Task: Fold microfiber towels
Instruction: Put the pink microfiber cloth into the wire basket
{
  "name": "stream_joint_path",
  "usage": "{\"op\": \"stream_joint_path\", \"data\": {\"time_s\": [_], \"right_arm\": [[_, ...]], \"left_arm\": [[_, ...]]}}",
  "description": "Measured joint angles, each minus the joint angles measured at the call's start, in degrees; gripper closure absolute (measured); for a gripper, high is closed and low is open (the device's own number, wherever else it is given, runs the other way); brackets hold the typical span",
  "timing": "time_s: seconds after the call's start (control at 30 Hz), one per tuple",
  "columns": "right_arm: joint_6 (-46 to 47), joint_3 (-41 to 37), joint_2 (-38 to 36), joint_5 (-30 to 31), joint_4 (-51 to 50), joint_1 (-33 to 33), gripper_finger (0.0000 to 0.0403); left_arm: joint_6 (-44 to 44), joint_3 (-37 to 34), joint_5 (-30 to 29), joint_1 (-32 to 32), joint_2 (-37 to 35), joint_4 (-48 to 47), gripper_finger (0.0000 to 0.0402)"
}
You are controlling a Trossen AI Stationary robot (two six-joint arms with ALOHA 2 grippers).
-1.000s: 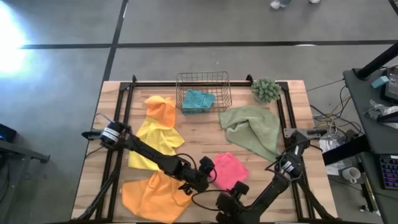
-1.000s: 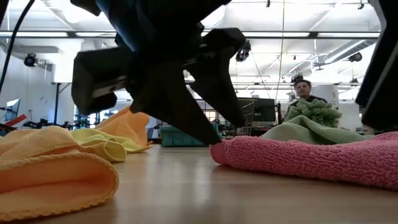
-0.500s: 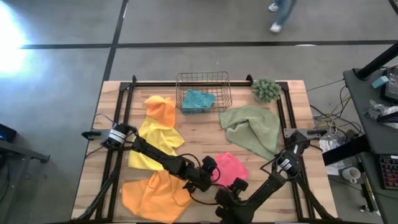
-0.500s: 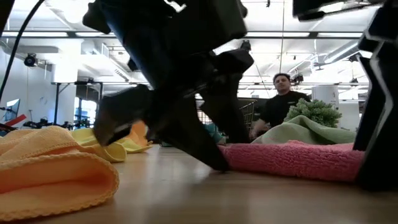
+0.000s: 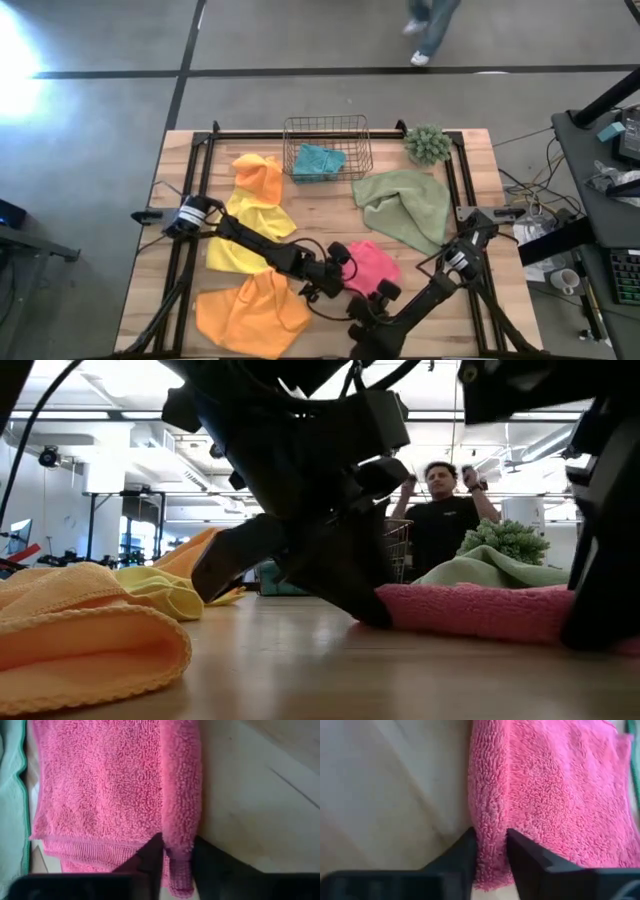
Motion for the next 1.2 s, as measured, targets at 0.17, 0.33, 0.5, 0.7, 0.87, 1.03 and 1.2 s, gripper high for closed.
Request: {"op": "stream_joint_path", "data": {"time_s": [0.17,0.33,0.5,0.7,0.87,1.03,1.2], "right_arm": [[-0.28,-0.40,-0.17,-0.59,-3.66,-0.98,0.0386],[-0.09,-0.48,-1.60,-0.50,-4.99,-1.22,0.0393],[0.06,0.23,-4.83,1.12,-4.54,-1.14,0.0393],[0.02,0.46,-10.29,2.37,-3.69,-1.60,0.0394],[-0.91,0.52,-14.19,4.79,-1.77,-2.56,0.0394],[-4.15,0.81,-17.26,6.76,-1.09,-3.95,0.0394],[-9.42,3.40,-19.38,7.60,-0.90,-6.05,0.0394]], "left_arm": [[-0.01,-0.02,0.03,0.05,0.04,0.04,0.0395],[-0.05,0.19,0.12,-0.01,-0.23,-0.79,0.0389],[-1.08,0.57,0.25,-0.06,-3.02,-3.08,0.0389],[-2.28,1.01,0.27,-0.08,-7.45,-7.16,0.0389],[-4.26,1.11,0.27,-0.07,-11.99,-9.99,0.0389],[-5.25,1.07,0.25,-0.04,-15.74,-14.28,0.0389],[-7.64,1.07,0.19,0.39,-18.74,-17.51,0.0389]]}}
